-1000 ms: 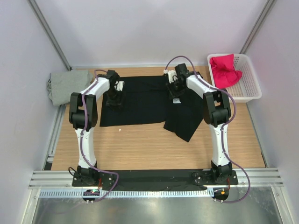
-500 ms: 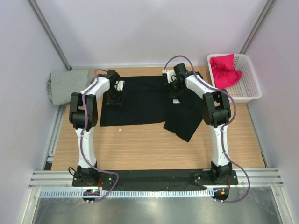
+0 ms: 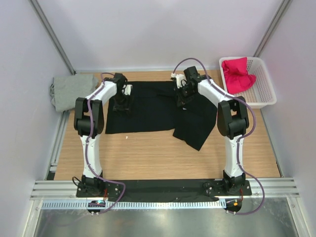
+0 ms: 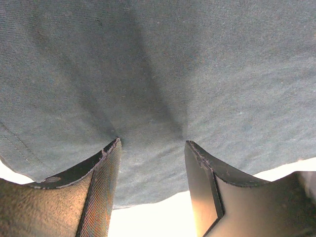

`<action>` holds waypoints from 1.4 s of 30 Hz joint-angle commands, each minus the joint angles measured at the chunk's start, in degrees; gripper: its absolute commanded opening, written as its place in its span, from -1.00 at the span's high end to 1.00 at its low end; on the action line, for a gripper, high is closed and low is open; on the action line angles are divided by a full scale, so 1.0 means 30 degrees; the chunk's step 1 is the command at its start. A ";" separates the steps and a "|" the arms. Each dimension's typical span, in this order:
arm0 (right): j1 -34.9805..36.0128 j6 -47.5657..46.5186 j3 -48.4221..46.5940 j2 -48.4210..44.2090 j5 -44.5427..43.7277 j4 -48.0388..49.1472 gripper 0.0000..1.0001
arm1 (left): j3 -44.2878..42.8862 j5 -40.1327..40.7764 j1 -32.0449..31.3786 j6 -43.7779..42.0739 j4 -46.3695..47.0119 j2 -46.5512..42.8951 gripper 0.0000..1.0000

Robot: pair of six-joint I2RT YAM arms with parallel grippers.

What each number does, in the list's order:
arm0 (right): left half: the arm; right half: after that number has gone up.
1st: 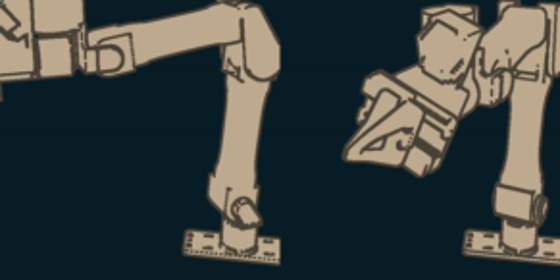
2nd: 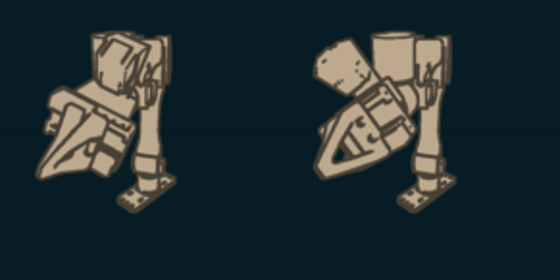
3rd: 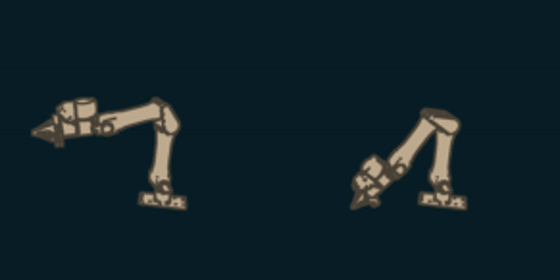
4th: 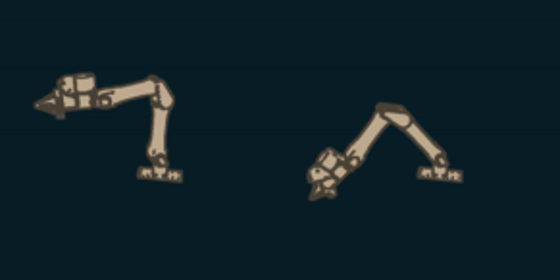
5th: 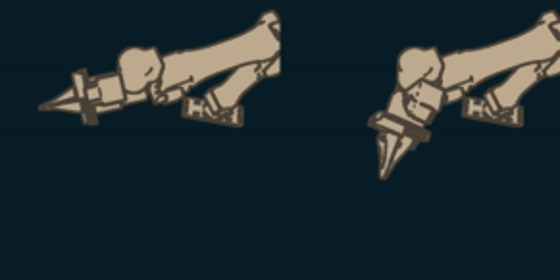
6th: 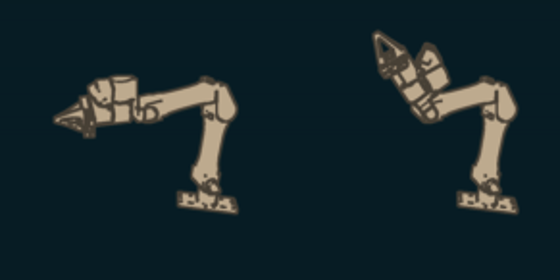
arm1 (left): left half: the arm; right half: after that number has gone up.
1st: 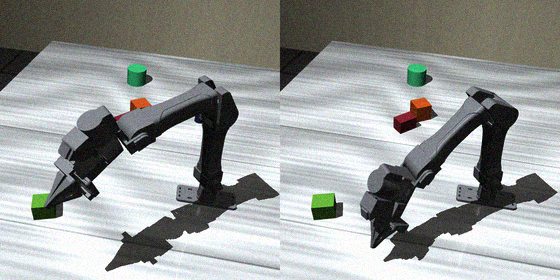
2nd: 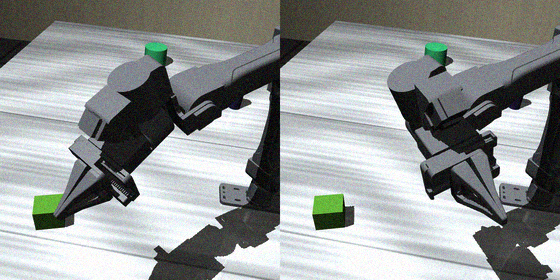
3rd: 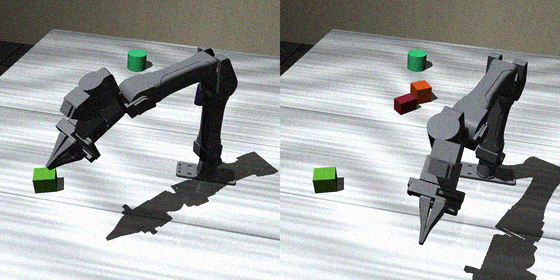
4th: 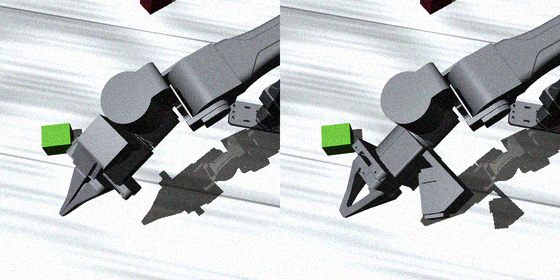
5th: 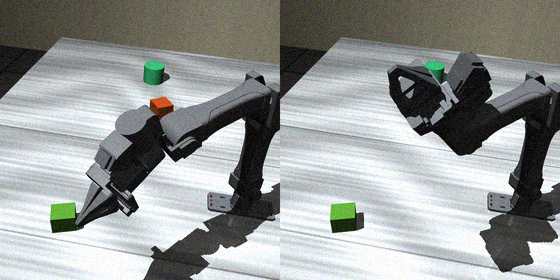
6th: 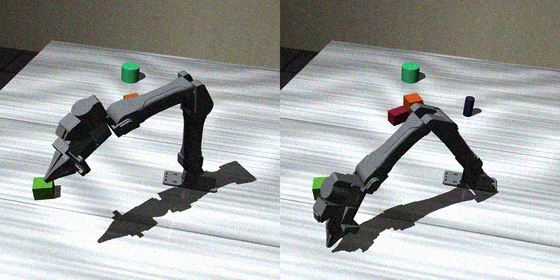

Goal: Fold and stack the t-shirts
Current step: Fold the tshirt

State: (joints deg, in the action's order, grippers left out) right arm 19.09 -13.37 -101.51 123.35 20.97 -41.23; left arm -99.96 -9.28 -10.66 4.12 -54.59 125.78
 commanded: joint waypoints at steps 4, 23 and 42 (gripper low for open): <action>0.0082 0.0031 -0.0028 -0.1156 0.0163 -0.0963 0.02 | -0.0751 -0.0364 -0.0110 0.0092 0.0237 -0.0001 -0.12; -0.4987 0.2171 -0.4745 0.2358 0.0510 0.1528 0.01 | -0.7662 0.1773 0.0710 -0.1959 -0.0028 0.3245 -0.18; -0.5573 0.1731 -0.6178 0.4848 -0.2126 0.1996 -0.09 | -1.0536 0.4703 0.1120 -0.2662 0.1026 0.6384 -0.29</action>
State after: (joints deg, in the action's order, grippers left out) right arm 2.68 -7.40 -116.20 136.86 17.54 -37.21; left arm -129.91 2.48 -7.66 -2.98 -53.15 143.35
